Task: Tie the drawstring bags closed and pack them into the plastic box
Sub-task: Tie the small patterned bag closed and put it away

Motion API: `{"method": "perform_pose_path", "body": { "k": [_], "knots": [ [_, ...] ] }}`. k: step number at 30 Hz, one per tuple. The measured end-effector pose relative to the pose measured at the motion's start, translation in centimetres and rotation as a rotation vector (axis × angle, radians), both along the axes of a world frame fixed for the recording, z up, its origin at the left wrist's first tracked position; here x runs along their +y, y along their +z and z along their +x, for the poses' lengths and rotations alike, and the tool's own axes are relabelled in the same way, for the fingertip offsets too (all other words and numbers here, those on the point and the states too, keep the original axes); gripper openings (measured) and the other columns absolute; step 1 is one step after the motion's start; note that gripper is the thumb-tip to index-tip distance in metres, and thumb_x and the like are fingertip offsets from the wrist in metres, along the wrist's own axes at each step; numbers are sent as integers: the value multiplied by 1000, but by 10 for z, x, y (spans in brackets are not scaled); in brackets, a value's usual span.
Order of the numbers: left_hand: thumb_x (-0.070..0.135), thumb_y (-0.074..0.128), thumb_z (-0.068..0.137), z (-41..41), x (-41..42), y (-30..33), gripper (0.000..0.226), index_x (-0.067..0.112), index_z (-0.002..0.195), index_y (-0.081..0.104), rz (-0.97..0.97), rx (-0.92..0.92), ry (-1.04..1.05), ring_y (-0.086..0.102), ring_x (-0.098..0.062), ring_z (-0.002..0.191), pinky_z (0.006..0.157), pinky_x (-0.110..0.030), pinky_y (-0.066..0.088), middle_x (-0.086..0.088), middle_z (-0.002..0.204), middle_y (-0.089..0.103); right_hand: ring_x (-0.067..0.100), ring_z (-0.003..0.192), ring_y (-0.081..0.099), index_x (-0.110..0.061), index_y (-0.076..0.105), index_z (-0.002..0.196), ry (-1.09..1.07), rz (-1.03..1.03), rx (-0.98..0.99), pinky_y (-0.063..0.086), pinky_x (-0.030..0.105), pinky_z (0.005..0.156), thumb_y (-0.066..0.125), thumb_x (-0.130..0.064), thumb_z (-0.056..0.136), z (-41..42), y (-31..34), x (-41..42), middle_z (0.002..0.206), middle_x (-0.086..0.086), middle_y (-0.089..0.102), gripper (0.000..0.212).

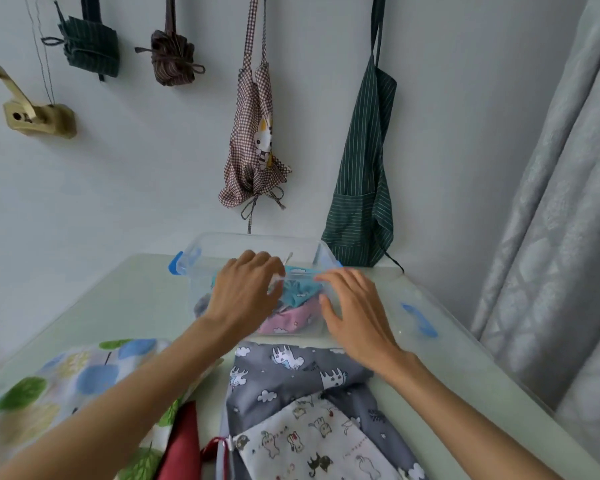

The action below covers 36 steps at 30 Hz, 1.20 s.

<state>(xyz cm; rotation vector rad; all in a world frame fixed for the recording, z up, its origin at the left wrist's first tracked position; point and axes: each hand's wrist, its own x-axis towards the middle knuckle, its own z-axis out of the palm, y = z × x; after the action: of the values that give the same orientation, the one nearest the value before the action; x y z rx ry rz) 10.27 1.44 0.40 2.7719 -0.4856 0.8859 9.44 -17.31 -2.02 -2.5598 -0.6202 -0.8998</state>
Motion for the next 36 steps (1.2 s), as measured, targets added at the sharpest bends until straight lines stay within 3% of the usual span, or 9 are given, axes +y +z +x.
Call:
{"method": "perform_pose_path", "body": {
  "k": [4, 9, 12, 16, 22, 25, 28, 33, 36],
  "knots": [
    [54, 50, 89, -62, 5, -31, 30, 32, 103, 65, 168, 418, -149, 62, -8, 94, 75, -24, 47, 15, 109, 66, 4, 116, 43, -28, 56, 119, 78, -119, 351, 33, 26, 105, 45, -27, 97, -65, -40, -20, 123, -14, 53, 25],
    [63, 41, 89, -77, 7, -58, 72, 30, 150, 19, 454, 892, -224, 21, -14, 144, 117, -36, 21, 10, 157, 19, -6, 140, -16, -46, 3, 147, 70, -359, 739, -12, 32, 115, 23, -47, 100, -105, -76, -41, 153, -28, -10, 51],
    [58, 41, 92, -56, -3, -65, 73, 26, 151, 12, 459, 893, -247, 11, -15, 147, 120, -36, 11, 6, 159, 11, -3, 140, -19, -46, -4, 146, -10, -377, 763, -15, 37, 115, 17, -58, 95, -100, -78, -47, 153, -25, -15, 57],
    [51, 49, 92, -26, -25, -72, 61, 34, 146, 27, 359, 722, -188, 28, -19, 141, 115, -41, 23, 5, 153, 32, 4, 144, -13, -42, -4, 147, -118, -384, 784, -11, 44, 117, 15, -58, 95, -70, -77, -54, 157, -17, -12, 58],
    [33, 61, 88, -32, -56, -74, 62, 25, 141, 30, 203, 270, 43, 34, -20, 133, 110, -33, 27, 1, 146, 36, 12, 141, 22, -30, 31, 144, -174, -183, 583, 14, 38, 116, 41, -48, 95, -53, -70, -46, 151, -10, 30, 53],
    [43, 58, 89, -59, -45, -63, 25, 29, 109, 55, -39, 241, -23, 56, -11, 101, 81, -23, 46, 10, 115, 60, 12, 119, 44, -28, 56, 120, -220, -3, 461, 36, 30, 100, 52, -39, 92, -70, -63, -58, 125, -11, 54, 31],
    [76, 43, 78, -98, -34, -61, 53, 26, 73, 58, -74, 433, -54, 59, -6, 66, 68, -24, 51, 13, 71, 62, 15, 88, 58, -20, 68, 88, -259, 185, 492, 48, 34, 81, 54, -36, 90, -92, -61, -72, 90, -7, 68, 21],
    [81, 52, 67, -132, -34, -86, 60, 41, 111, 57, -17, 546, -129, 54, 0, 98, 72, -22, 42, 24, 105, 58, 13, 111, 53, -27, 61, 119, -190, 123, 802, 42, 34, 99, 58, -27, 88, -115, -70, -86, 116, -7, 60, 31],
    [62, 57, 80, -134, -34, -95, 37, 38, 107, 63, -156, 442, -86, 58, -6, 100, 75, -24, 43, 18, 106, 65, 14, 111, 47, -30, 62, 118, -230, 11, 697, 39, 30, 94, 62, -30, 86, -124, -74, -85, 109, -14, 55, 32]
  ]
}}
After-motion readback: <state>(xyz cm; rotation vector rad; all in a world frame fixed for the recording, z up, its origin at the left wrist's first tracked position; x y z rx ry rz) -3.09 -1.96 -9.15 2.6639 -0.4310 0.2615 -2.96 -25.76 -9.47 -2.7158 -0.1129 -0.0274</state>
